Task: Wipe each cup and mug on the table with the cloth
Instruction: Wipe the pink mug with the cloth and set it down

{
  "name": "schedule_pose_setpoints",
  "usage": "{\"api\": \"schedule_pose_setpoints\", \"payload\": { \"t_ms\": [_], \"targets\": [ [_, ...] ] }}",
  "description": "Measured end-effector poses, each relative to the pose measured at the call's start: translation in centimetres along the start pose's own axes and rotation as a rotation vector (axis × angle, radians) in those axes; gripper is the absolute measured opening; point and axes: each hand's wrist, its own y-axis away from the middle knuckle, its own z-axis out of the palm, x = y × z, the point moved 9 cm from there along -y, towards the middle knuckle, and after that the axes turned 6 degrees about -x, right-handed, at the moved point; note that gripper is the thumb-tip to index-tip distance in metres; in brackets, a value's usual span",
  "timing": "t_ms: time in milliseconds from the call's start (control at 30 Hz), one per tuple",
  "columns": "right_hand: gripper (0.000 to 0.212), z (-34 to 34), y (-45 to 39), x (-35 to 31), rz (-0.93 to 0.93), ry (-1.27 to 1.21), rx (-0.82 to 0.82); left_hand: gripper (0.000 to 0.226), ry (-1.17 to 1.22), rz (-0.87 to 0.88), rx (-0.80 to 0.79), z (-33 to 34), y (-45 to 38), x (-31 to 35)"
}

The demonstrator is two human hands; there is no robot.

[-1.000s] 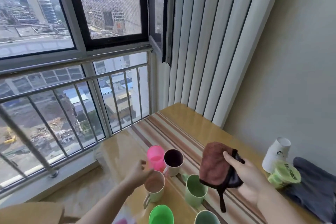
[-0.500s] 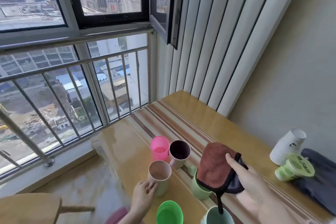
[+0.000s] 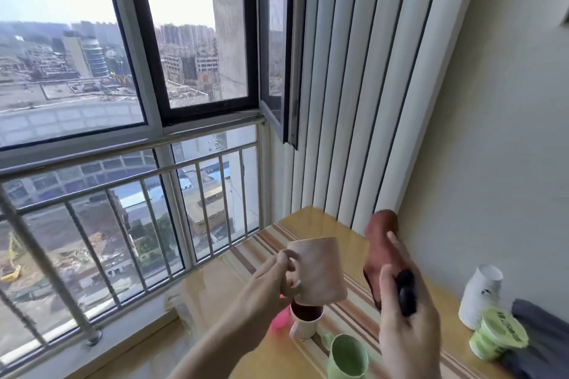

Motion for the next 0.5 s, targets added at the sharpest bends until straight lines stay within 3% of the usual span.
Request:
{"api": "schedule_pose_setpoints", "payload": {
  "t_ms": [100, 200, 333, 500],
  "targets": [
    [0.045, 2.8, 0.3, -2.0, -0.270, 0.267, -0.124, 0.037, -0.026, 0.120, -0.094, 4.7, 1.0, 3.7],
    [0.056, 2.6, -0.1, -1.7, -0.296, 0.466, -0.156, 0.033, -0.174, 0.245, -0.113, 7.2, 2.1, 6.2],
    [0.047, 0.4, -1.2, -3.3, -0.393, 0.528, -0.132, 0.030, -0.259, 0.293, -0.139, 9.0, 2.8, 7.8],
    [0.052, -2.6, -3.7, -4.2, -0.284, 0.099, -0.140, 0.034, -0.117, 0.273, -0.202, 10.3, 2.7, 8.7]
  ]
}}
